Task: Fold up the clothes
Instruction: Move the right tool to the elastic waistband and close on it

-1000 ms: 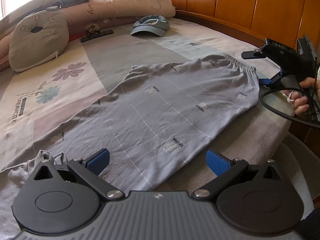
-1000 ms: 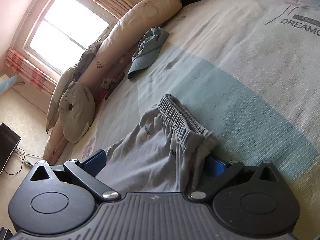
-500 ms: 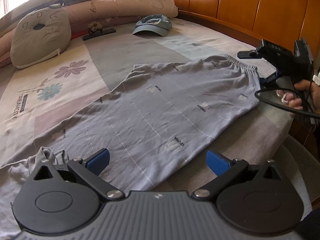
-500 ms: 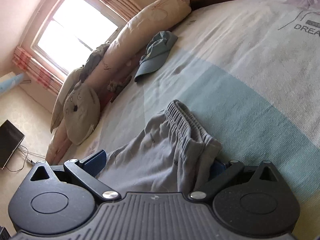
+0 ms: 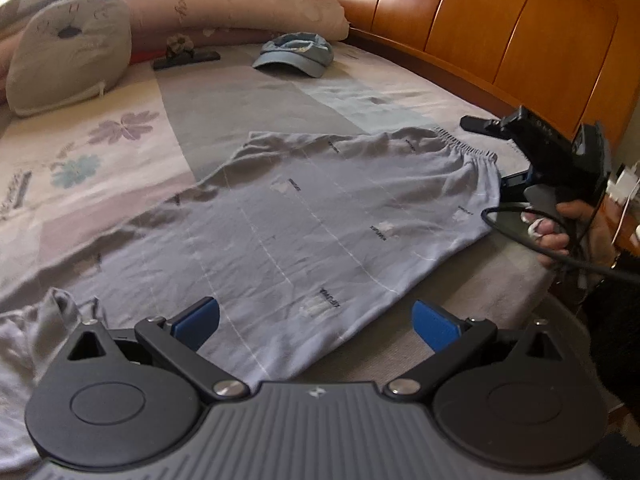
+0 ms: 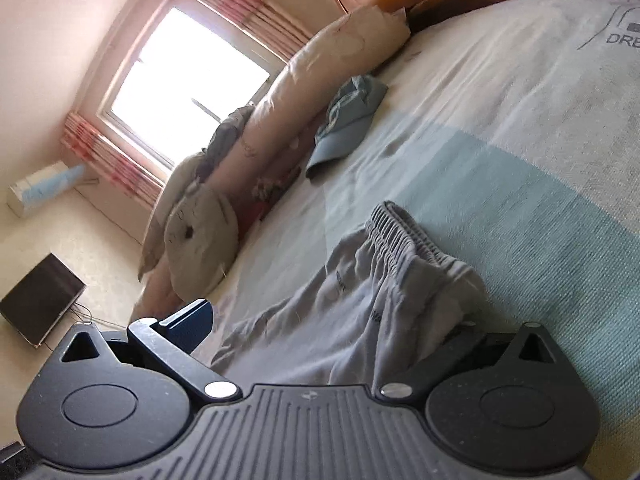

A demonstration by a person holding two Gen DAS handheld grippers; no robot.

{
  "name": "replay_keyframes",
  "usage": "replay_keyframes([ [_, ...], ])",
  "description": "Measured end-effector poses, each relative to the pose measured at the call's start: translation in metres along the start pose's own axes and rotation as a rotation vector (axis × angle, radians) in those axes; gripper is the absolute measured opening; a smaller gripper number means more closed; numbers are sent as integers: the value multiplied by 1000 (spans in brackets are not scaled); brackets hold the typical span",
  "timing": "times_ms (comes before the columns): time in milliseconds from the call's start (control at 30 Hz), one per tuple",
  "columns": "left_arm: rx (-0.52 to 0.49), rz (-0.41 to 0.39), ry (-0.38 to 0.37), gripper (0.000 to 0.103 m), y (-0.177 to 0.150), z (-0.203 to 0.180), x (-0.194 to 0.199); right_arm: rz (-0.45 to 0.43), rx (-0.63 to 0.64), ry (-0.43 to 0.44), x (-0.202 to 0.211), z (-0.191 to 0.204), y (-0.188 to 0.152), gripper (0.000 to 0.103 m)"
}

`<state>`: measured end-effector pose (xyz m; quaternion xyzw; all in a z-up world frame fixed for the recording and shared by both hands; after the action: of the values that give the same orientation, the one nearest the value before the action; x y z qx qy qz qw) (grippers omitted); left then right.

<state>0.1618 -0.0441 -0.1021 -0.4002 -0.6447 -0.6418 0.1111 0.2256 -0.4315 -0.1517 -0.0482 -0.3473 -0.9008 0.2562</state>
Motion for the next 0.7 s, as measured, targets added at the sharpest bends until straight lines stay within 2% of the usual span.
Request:
replay_keyframes([
  [100,-35,-51,17,102,-2,-4,2,-3,69,-65,-7,4,-1,95],
  [200,-68,-59,22,102,-2,-8,3,-23,108,-96,-13,6,-3,96],
  [267,-56,-55,24,102,-3,-7,3,-23,111,-102,-14,6,-3,94],
  [400,-28,-47,32,102,-5,-1,3,-33,106,-109,-9,-1,-3,82],
  [533,-6,-55,44,102,-6,2,3,-33,128,-138,-11,1,-4,81],
  [700,-21,-65,53,102,-9,3,9,-65,101,-190,-12,-3,-4,62],
])
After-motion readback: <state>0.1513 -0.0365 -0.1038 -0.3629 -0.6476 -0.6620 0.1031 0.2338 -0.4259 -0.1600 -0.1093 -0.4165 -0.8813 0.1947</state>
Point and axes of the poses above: each gripper's, at about its wrist camera, not at the fingertips, and x roughly against the way its jaws point, z to its left, y to its top, the point moved 1 cm from there along -x, roughly the way its jaws point, and after that the axes turned 4 degrees about -z, right-handed, at the moved point
